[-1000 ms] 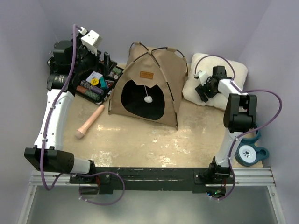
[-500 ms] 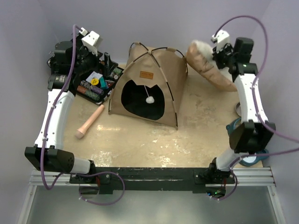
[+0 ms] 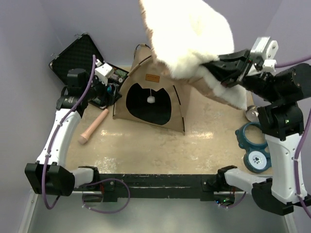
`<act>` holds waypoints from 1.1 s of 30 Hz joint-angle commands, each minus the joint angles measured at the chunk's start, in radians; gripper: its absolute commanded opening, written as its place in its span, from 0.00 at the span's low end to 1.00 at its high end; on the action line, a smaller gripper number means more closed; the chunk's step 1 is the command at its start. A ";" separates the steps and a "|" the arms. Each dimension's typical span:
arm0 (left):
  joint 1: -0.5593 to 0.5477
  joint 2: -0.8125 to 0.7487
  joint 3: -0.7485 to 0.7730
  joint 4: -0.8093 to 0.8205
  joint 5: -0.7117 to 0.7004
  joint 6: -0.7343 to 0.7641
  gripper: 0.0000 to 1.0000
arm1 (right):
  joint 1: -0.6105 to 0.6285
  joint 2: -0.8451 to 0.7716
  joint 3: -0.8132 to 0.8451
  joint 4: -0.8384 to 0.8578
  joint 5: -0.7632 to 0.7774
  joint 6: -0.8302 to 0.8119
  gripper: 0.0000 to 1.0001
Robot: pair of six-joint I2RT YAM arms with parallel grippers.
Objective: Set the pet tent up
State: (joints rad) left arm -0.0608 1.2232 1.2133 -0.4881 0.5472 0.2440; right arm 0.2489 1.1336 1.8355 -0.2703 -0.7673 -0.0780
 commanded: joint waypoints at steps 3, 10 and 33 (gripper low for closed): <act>0.009 0.073 -0.004 0.083 -0.038 -0.152 0.85 | 0.269 0.005 -0.123 -0.015 -0.018 0.101 0.00; 0.006 0.248 -0.018 0.258 0.153 -0.373 0.73 | 0.363 -0.067 -0.465 -0.015 0.222 -0.097 0.00; 0.148 0.164 0.097 0.014 0.421 -0.065 0.94 | 0.331 -0.310 -0.669 -0.228 0.137 -0.575 0.00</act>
State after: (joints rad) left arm 0.0013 1.6066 1.3857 -0.3237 0.8177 0.0010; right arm 0.5610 0.9527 1.1835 -0.3099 -0.3397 -0.5465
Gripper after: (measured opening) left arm 0.911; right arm 0.052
